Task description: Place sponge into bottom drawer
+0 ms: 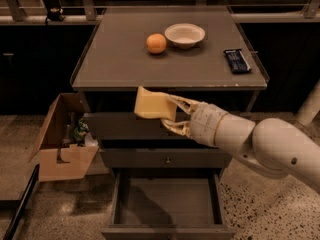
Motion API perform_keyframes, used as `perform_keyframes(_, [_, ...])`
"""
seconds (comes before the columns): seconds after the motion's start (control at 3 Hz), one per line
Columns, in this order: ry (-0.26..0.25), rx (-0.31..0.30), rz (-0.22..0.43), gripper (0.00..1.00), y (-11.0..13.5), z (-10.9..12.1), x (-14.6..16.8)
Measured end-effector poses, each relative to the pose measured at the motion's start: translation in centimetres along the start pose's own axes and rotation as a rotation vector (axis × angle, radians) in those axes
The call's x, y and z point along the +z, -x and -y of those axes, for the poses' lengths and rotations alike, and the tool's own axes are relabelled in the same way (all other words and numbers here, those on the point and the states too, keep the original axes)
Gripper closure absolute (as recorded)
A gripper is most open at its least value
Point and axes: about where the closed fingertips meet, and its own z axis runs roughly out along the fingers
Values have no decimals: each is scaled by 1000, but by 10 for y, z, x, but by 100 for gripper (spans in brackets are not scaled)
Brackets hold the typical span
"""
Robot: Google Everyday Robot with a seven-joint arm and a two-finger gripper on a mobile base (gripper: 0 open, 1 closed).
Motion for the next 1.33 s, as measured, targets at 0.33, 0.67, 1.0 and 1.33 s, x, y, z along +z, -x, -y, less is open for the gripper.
perform_keyframes(0.33, [45, 87, -5, 100, -32, -32, 8])
perform_keyframes(0.67, [45, 87, -5, 100, -32, -32, 8])
perform_keyframes(1.0, [101, 82, 10, 100, -36, -45, 16])
perform_keyframes(1.33, [152, 129, 35, 100, -53, -71, 22])
